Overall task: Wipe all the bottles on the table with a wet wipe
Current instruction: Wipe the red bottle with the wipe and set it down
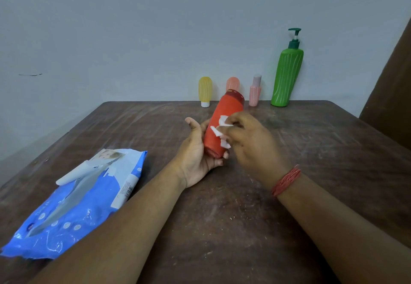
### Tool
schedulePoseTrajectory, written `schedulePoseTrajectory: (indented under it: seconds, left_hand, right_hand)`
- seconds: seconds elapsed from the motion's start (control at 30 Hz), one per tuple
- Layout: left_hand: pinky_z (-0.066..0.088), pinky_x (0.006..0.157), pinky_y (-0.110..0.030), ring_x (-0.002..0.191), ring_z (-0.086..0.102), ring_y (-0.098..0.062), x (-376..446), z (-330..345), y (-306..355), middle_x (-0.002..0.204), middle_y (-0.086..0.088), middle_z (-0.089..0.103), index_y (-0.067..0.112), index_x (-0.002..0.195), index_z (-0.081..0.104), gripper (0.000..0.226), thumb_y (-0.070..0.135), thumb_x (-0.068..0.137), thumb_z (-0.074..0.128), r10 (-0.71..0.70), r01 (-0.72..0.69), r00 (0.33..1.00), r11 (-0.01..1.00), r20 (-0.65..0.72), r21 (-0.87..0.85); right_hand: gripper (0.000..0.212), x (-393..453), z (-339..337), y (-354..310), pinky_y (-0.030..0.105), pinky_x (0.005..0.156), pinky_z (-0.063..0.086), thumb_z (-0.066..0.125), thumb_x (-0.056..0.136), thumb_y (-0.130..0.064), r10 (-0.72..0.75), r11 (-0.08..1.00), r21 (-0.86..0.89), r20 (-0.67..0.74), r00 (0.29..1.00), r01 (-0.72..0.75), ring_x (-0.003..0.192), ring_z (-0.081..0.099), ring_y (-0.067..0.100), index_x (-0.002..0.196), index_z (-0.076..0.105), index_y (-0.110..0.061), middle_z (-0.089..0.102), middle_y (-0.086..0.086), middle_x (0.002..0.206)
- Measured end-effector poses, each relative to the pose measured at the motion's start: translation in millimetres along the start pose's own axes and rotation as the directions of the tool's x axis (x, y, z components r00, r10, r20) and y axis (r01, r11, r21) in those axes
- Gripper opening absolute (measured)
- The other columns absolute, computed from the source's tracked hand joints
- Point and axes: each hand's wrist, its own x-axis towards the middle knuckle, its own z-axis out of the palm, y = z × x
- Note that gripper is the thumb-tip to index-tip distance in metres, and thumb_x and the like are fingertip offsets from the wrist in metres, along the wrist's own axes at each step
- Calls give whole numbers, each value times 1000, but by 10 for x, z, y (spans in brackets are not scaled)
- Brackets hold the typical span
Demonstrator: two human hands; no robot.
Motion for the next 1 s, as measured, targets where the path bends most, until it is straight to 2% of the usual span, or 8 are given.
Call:
schedulePoseTrajectory:
  seconds: [0.17, 0.27, 0.4, 0.5, 0.57, 0.73, 0.87, 1.0]
  left_hand:
    - [48, 94, -49, 99, 64, -31, -4, -14, 11, 117, -23, 67, 21, 132, 59, 81, 75, 87, 19, -16, 17, 999, 999, -34, 44]
    - [48, 74, -38, 74, 62, -23, -3, -16, -6, 92, -18, 67, 16, 120, 64, 78, 73, 91, 19, -17, 22, 998, 996, -60, 86]
    - [48, 87, -44, 79, 62, -22, 6, -28, 18, 95, -13, 69, 11, 112, 66, 77, 72, 93, 23, -10, 18, 994, 998, -113, 68]
    - [48, 64, -34, 65, 58, -22, -31, -12, 34, 83, -13, 67, 10, 111, 66, 76, 70, 96, 23, 13, -4, 995, 996, -103, 87]
    - [46, 56, -30, 61, 58, -21, -48, -17, 49, 76, -11, 66, 8, 111, 65, 75, 68, 98, 23, 10, 0, 993, 996, -118, 91]
    - [45, 47, -27, 58, 56, -22, -101, 41, 91, 82, -12, 68, 8, 120, 62, 65, 60, 103, 26, 31, -21, 987, 997, -155, 68]
    - [45, 53, -29, 69, 60, -21, -106, 23, 109, 90, -12, 67, 4, 123, 61, 68, 61, 102, 29, 6, -5, 990, 1000, -140, 11]
    - [44, 46, -26, 63, 59, -20, -107, 31, 103, 82, -11, 68, 8, 116, 64, 62, 57, 104, 28, 33, -28, 987, 999, -156, 28]
  right_hand:
    - [24, -46, 14, -5, 29, 91, 47, 55, 94, -19, -204, 979, 28, 14, 979, 204, 106, 59, 21, 104, 74, -9, 67, 5, 115]
    - [17, 2, -37, 51, 32, 92, 50, 65, 90, -8, -115, 993, -22, -72, 991, 113, 106, 60, 22, 104, 74, -8, 69, 5, 112]
    - [28, -40, -31, -21, 31, 91, 48, 64, 86, 2, -269, 962, 38, -2, 963, 269, 103, 60, 22, 112, 70, -8, 69, 4, 108]
    - [28, -6, -90, -4, 38, 87, 52, 64, 88, -1, -149, 989, 1, -62, 987, 149, 101, 60, 23, 115, 69, -9, 69, 2, 107]
    - [22, -24, -57, -20, 33, 89, 50, 62, 88, -1, -239, 971, 13, -18, 971, 239, 103, 59, 22, 106, 72, -8, 68, 3, 109]
    - [21, -15, -60, 33, 38, 83, 54, 69, 84, 1, -114, 993, -37, -103, 988, 111, 100, 59, 25, 103, 74, -5, 63, 10, 109]
    - [14, -72, -27, -81, 31, 79, 49, 67, 88, -2, -296, 955, 17, -28, 955, 297, 93, 59, 22, 99, 74, -5, 64, 7, 101]
    - [13, -20, -28, 7, 35, 79, 50, 68, 86, -2, -119, 992, 36, -114, 986, 124, 93, 58, 20, 97, 73, -7, 61, 4, 98]
